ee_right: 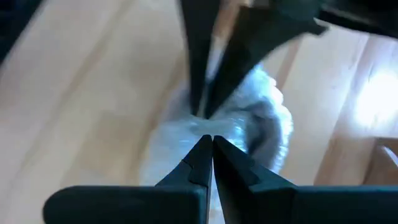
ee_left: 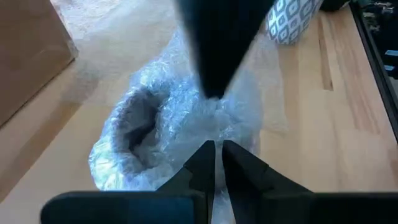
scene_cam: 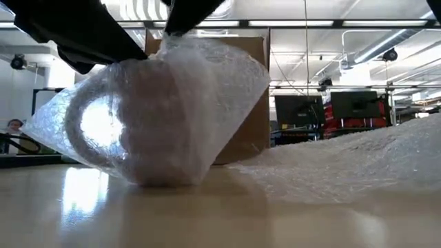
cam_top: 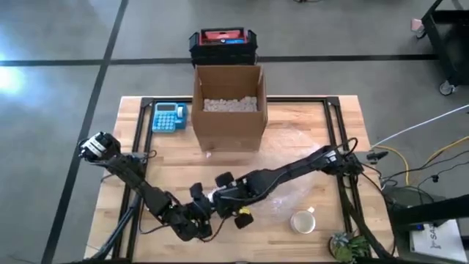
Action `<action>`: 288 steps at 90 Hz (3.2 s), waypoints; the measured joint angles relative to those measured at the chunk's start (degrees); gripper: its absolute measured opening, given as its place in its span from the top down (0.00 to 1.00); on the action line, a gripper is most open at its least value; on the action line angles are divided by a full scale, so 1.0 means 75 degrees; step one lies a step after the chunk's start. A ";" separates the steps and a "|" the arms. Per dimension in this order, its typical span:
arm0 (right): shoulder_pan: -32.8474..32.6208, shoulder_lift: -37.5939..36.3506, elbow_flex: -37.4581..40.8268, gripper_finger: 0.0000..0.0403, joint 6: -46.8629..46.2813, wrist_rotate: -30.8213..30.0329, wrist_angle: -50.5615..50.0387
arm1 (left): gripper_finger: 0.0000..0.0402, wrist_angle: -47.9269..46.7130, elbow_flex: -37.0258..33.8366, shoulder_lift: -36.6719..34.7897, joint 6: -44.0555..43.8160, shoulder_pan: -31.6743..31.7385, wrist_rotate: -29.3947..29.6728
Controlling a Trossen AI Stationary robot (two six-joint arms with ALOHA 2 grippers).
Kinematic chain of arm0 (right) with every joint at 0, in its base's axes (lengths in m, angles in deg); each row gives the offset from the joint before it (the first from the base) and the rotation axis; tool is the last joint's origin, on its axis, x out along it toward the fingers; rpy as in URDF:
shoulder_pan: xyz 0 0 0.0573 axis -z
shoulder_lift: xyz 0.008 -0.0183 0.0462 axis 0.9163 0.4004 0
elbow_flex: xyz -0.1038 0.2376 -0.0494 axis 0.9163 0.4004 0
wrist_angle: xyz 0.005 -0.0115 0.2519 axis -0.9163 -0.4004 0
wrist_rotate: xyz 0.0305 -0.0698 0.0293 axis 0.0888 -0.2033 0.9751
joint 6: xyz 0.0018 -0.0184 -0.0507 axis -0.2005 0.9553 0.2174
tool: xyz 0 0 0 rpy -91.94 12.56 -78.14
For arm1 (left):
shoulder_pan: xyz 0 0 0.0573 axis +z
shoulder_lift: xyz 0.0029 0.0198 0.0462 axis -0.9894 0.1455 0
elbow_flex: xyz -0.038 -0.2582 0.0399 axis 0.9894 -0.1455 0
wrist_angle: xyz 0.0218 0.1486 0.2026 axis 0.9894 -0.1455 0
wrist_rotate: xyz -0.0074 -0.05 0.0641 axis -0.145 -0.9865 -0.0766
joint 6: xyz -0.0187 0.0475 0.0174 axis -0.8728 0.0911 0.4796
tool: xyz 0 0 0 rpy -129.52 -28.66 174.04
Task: Wrap mug
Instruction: Wrap the purple mug with transparent bubble wrap
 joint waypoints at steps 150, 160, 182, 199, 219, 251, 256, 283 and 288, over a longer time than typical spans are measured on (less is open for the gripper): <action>0.0325 0.0898 0.0457 1.00 0.0043 0.0472 0.0965 | 0.95 0.0172 0.0009 -0.0006 0.0006 0.0017 0.0073; 0.0324 0.0815 0.0309 1.00 0.0178 0.0448 0.0795 | 0.95 0.0178 0.0009 -0.0006 0.0006 0.0017 0.0068; 0.0257 0.0319 -0.0253 1.00 0.0156 0.0399 -0.0201 | 0.95 0.0222 0.0009 -0.0009 0.0004 0.0015 0.0013; 0.0279 0.0135 -0.0283 1.00 -0.0028 0.0407 0.0078 | 0.95 0.0210 0.0009 -0.0009 0.0003 0.0015 0.0017; 0.0279 0.0539 0.0107 1.00 -0.0110 0.0759 0.0903 | 0.95 0.0198 0.0003 -0.0007 -0.0031 -0.0019 -0.0031; 0.0331 0.0995 0.0326 1.00 -0.0128 0.0859 0.0988 | 0.95 0.0227 0.0003 -0.0006 0.0000 -0.0023 0.0061; 0.0340 0.0935 0.0329 1.00 -0.0127 0.0859 0.0961 | 0.95 0.0224 0.0003 -0.0006 0.0000 -0.0020 0.0064; 0.0325 0.0235 0.0013 1.00 -0.0105 0.0859 0.0386 | 0.95 0.0259 0.0015 -0.0006 0.0006 -0.0035 0.0047; 0.0325 0.0089 -0.0010 1.00 -0.0105 0.0858 0.0222 | 0.95 0.0256 0.0015 -0.0009 0.0006 -0.0022 0.0028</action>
